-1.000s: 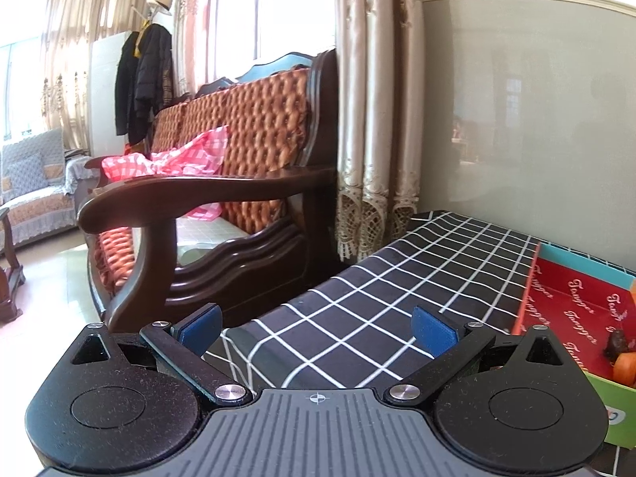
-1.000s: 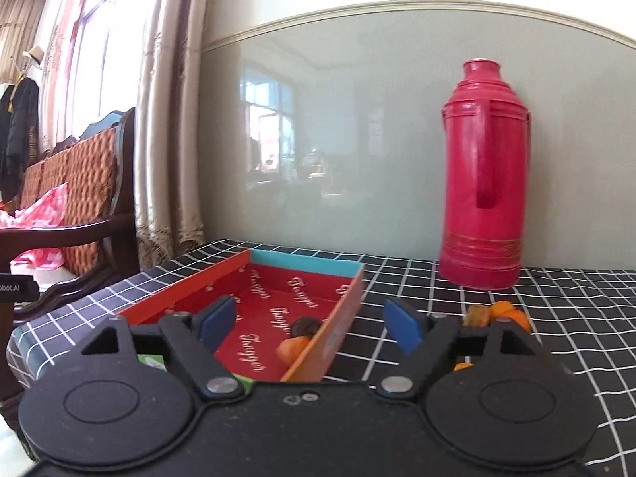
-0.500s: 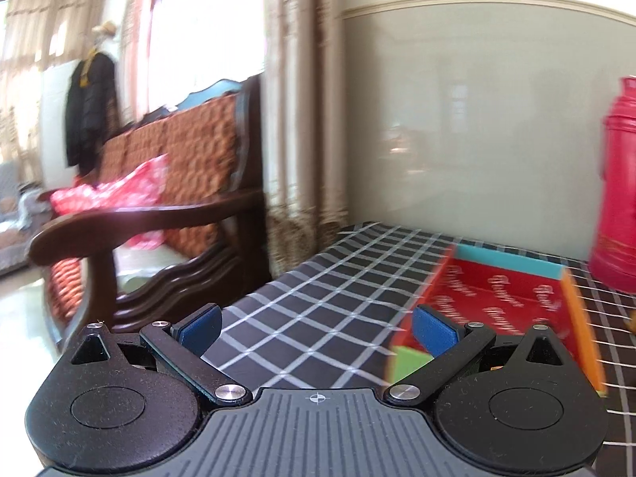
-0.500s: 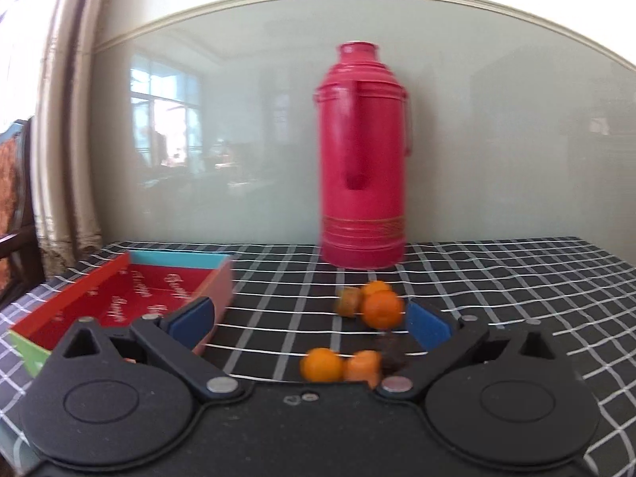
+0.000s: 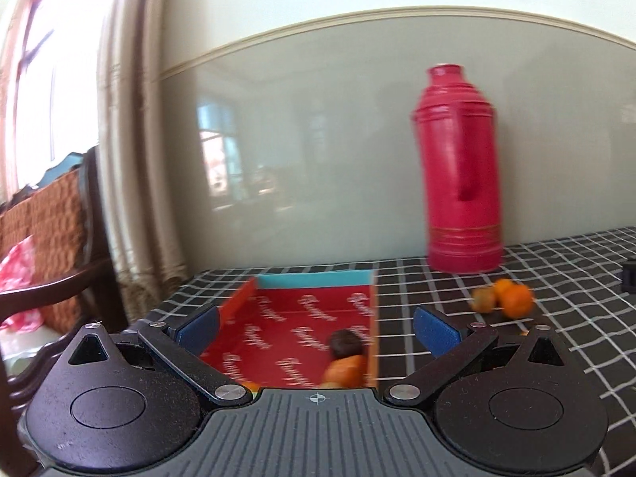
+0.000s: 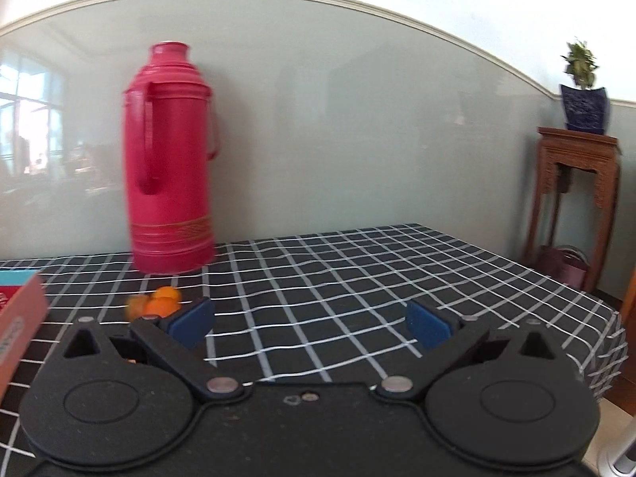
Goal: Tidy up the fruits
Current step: 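Return the left gripper to the pile and grasp another mandarin orange, then carry the mandarin into the red box and open the left gripper, then move the right gripper to the pile and grasp an orange cube piece, then carry the orange cube piece into the red box and open the right gripper, then move the left gripper to the pile and grasp a dark brown fruit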
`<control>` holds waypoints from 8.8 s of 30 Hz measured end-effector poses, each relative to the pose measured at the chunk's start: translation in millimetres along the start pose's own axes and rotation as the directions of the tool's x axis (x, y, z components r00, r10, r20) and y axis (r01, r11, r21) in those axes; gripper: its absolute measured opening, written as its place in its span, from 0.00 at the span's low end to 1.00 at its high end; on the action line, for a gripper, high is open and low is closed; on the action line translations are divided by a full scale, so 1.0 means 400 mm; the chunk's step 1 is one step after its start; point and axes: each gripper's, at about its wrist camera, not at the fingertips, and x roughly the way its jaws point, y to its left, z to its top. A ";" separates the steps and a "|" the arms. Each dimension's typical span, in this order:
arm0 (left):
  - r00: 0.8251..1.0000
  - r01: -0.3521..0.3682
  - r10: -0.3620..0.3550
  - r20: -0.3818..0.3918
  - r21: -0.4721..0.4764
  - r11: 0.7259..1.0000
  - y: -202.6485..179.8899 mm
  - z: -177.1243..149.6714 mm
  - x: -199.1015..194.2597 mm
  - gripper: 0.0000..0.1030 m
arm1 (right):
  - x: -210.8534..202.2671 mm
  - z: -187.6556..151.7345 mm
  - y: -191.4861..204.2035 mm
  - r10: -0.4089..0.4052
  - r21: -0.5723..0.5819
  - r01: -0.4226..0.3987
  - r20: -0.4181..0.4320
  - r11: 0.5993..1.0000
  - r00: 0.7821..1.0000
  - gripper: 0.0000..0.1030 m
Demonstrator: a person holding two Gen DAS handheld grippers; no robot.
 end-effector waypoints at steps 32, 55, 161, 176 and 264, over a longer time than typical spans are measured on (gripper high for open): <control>0.908 0.339 -0.307 -0.285 0.070 0.938 -0.279 -0.044 0.219 0.56 | 0.045 -0.010 -0.241 -0.145 0.108 0.148 -0.034 0.983 0.989 0.94; 0.948 0.276 -0.256 -0.192 0.090 0.957 -0.262 -0.021 0.187 0.32 | 0.041 -0.007 -0.220 -0.086 0.108 0.089 -0.036 0.990 0.996 0.94; 0.920 -0.338 0.283 -0.273 -0.186 0.923 0.367 -0.065 0.092 0.85 | 0.059 -0.025 0.299 0.611 0.005 -0.626 -0.224 0.780 0.759 0.20; 0.892 -0.412 0.342 -0.294 -0.223 0.883 0.466 -0.092 0.058 0.86 | -0.106 -0.032 0.502 0.799 -0.171 -0.840 -0.258 0.516 0.543 0.21; 0.864 0.375 -0.375 -0.336 -0.070 0.925 -0.411 -0.005 0.330 0.39 | 0.133 0.000 -0.171 -0.083 -0.007 0.083 -0.097 0.997 0.992 0.94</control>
